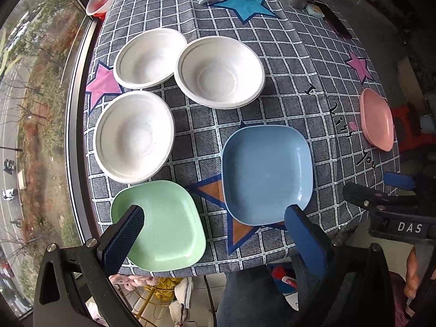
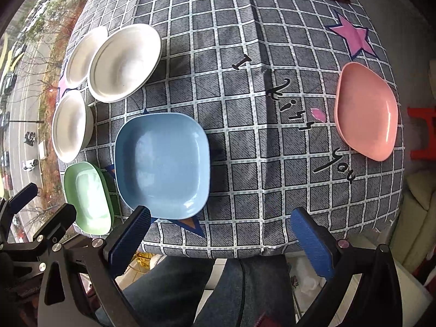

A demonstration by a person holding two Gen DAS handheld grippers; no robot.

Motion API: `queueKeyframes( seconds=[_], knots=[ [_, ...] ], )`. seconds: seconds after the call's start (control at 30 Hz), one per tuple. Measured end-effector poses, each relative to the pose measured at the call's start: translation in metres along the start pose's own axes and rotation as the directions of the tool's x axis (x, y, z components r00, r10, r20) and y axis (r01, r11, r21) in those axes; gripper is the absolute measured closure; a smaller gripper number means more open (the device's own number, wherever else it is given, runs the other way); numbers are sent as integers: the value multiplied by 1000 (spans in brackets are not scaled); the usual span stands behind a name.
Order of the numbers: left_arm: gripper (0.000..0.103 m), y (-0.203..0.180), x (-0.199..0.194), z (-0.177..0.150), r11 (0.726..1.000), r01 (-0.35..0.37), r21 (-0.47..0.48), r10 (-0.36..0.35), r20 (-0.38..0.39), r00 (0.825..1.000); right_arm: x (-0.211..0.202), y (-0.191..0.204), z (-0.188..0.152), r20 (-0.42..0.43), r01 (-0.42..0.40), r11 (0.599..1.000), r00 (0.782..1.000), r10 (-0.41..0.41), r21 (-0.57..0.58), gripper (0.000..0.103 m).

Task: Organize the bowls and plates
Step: 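Move both grippers toward the blue square plate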

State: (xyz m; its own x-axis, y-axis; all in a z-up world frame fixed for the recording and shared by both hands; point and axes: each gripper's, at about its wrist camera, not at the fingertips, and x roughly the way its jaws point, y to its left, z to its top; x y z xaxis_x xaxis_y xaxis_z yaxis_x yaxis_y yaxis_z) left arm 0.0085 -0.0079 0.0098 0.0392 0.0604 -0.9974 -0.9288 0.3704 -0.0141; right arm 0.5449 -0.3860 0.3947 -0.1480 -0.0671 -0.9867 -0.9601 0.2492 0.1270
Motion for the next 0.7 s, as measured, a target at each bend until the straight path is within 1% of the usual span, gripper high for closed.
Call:
queueKeyframes(
  seconds=[0.13, 0.3, 0.43, 0.5, 0.6, 0.7],
  knots=[
    [0, -11, 1, 5, 999, 9, 38, -9, 4, 1000, -3, -14, -4, 5, 1, 999, 1000, -1, 44, 0],
    [0, -14, 5, 5, 999, 7, 47, -7, -9, 1000, -2, -23, -7, -9, 10, 996, 1000, -9, 84, 0],
    [0, -6, 12, 3, 1000, -6, 25, 6, -25, 1000, 7, -19, -7, -38, 15, 997, 999, -12, 75, 0],
    [0, 1, 19, 1, 1000, -18, 7, 18, -45, 999, 14, -15, -4, -51, 20, 998, 999, -17, 58, 0],
    [0, 14, 25, -3, 999, -26, -38, 23, -73, 997, 30, -8, -1, -83, 28, 999, 996, -26, 34, 0],
    [0, 27, 32, -9, 997, -36, -71, 30, -90, 996, 49, 0, 1, -115, 52, 999, 992, -53, -15, 0]
  ],
)
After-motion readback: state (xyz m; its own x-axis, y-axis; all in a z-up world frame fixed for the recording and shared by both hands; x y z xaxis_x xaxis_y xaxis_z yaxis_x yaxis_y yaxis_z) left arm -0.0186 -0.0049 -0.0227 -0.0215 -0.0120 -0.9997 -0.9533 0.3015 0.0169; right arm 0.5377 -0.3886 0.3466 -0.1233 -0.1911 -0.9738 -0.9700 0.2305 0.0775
